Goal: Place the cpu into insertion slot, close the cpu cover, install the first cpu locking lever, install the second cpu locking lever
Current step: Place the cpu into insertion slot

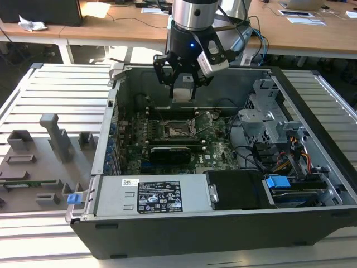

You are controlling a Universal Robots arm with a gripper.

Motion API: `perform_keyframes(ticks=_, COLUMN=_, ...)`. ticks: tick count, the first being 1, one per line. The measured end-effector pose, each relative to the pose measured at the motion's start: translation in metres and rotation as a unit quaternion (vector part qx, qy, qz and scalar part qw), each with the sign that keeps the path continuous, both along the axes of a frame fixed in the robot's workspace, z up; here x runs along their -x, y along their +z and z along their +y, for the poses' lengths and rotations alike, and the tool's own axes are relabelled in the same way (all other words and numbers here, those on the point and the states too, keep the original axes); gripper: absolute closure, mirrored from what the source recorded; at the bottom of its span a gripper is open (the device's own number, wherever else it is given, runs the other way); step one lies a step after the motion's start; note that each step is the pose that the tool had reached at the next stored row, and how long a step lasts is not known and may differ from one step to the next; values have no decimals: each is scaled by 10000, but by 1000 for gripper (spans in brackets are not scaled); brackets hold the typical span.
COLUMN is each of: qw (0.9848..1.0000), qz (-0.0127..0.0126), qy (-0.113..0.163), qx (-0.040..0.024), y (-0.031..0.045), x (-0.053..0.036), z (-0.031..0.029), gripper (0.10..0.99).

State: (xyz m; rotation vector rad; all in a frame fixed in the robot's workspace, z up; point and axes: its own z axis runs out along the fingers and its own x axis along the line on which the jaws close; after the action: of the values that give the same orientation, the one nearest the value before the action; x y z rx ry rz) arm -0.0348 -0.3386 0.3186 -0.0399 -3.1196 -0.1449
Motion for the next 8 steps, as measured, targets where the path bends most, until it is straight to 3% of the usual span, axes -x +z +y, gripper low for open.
perform_keyframes(ticks=8, qw=10000, qz=0, qy=0, qx=0, y=-52, x=0, z=0, gripper=545)
